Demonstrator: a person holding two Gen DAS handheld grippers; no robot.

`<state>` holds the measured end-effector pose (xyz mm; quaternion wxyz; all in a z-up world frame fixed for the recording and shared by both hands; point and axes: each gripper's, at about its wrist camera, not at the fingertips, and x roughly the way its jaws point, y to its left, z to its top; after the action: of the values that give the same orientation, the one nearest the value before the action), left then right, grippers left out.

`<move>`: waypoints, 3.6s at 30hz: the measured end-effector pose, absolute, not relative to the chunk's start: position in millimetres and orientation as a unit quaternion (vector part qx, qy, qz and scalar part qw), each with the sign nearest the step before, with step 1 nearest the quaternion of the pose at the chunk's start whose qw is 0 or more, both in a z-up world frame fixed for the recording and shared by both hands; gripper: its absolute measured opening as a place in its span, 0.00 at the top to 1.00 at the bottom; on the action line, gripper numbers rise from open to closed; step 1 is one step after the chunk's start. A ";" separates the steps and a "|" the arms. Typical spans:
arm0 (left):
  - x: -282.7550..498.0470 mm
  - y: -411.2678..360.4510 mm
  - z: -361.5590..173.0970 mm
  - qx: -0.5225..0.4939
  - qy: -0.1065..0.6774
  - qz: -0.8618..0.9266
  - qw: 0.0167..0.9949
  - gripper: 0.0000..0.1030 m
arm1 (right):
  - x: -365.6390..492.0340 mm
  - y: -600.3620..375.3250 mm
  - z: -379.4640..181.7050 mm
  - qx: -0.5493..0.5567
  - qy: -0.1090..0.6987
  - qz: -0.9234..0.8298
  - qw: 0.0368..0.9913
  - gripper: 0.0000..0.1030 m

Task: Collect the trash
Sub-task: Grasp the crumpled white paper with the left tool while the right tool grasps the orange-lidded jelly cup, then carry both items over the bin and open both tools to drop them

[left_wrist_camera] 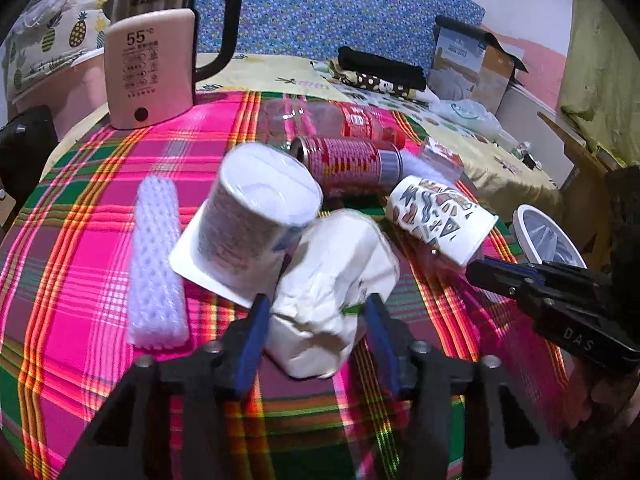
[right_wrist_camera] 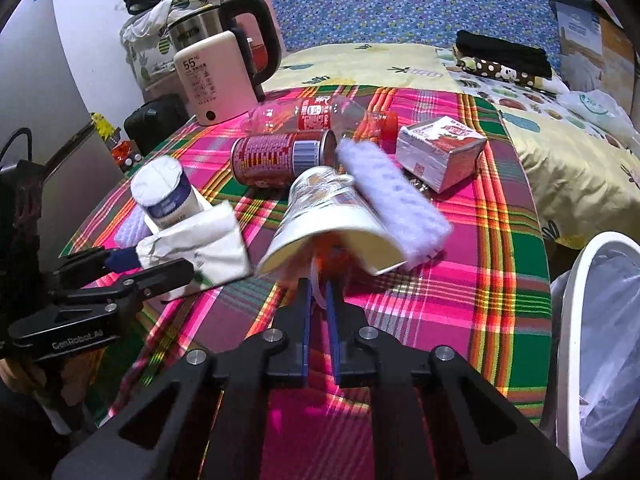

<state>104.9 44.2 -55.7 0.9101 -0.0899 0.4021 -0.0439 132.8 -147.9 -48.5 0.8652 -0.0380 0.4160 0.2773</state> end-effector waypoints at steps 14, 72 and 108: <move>80.7 37.9 -47.6 -0.102 0.395 -0.051 0.912 0.63 | 108.7 -166.8 -40.6 -0.016 0.411 0.274 0.869 0.96; 100.6 -63.7 -6.5 -0.039 0.361 -0.157 0.918 0.63 | 97.7 -263.1 -16.0 0.051 0.371 0.175 0.911 0.92; 153.9 -201.8 -22.1 0.023 0.387 -0.279 0.879 0.49 | 92.5 -347.7 -46.9 0.084 0.418 0.076 0.902 0.40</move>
<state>153.9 -201.8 -22.1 0.8786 0.0227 0.3869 -0.2790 92.5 -347.7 -46.9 0.9016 0.0837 0.4176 0.0760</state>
